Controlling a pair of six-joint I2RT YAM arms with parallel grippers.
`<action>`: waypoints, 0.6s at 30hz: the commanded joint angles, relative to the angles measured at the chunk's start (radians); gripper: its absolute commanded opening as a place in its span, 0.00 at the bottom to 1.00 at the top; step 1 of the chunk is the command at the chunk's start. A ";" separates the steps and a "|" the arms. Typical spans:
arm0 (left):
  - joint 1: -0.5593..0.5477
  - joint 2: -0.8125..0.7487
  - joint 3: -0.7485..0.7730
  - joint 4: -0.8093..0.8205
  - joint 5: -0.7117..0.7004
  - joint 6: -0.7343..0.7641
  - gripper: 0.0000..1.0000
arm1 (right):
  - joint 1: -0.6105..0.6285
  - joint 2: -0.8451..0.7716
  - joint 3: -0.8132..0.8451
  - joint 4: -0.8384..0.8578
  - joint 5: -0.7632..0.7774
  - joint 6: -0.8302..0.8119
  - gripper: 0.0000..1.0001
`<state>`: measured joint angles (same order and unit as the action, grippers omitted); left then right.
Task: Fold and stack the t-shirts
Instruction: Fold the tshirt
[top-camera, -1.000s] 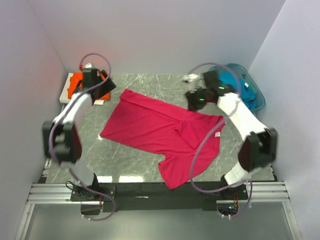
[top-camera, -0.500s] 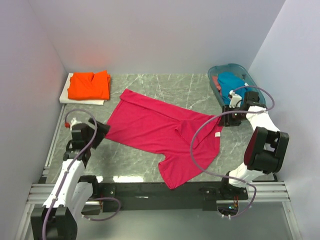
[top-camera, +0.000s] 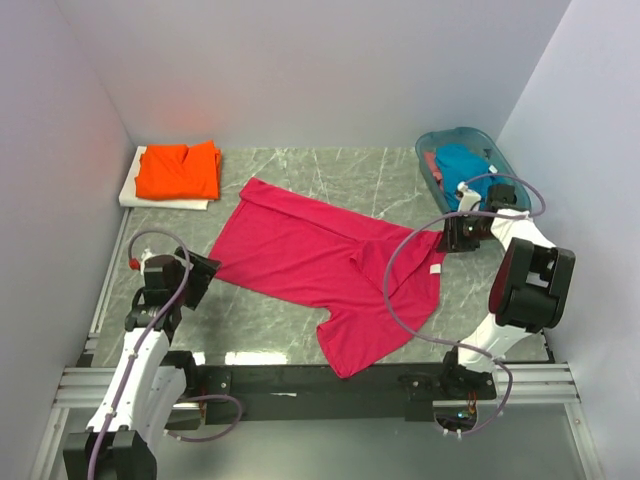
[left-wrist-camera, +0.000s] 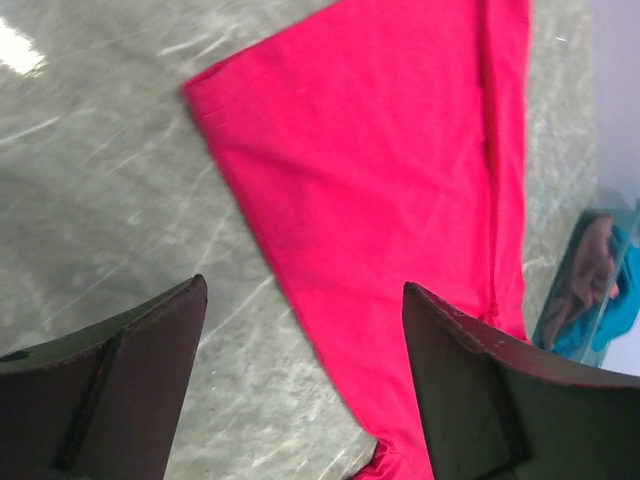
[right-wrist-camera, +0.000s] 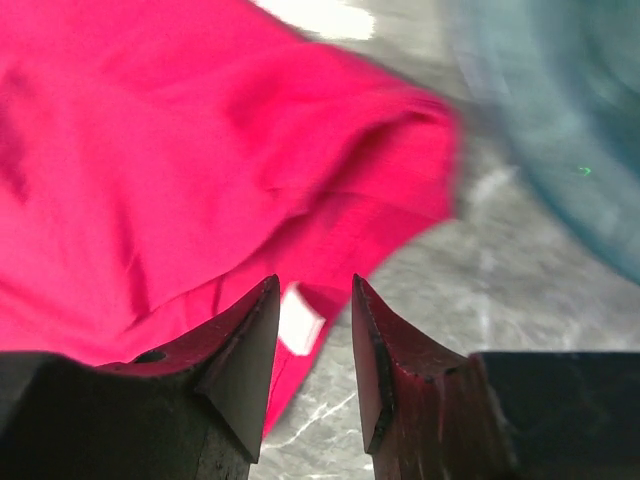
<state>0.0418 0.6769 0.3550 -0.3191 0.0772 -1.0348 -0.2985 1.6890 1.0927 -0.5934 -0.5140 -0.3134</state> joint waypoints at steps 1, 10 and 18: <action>0.001 0.016 0.015 -0.058 -0.053 -0.054 0.84 | 0.027 -0.107 0.006 -0.081 -0.144 -0.195 0.42; 0.001 0.198 0.059 -0.069 -0.146 -0.070 0.66 | 0.442 -0.579 -0.288 0.008 -0.214 -0.567 0.79; 0.001 0.355 0.136 -0.080 -0.232 -0.044 0.56 | 0.749 -0.649 -0.221 -0.387 -0.416 -1.000 0.79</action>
<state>0.0418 1.0096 0.4374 -0.3927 -0.0952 -1.0927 0.3378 1.0134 0.8406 -0.7765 -0.8776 -1.0309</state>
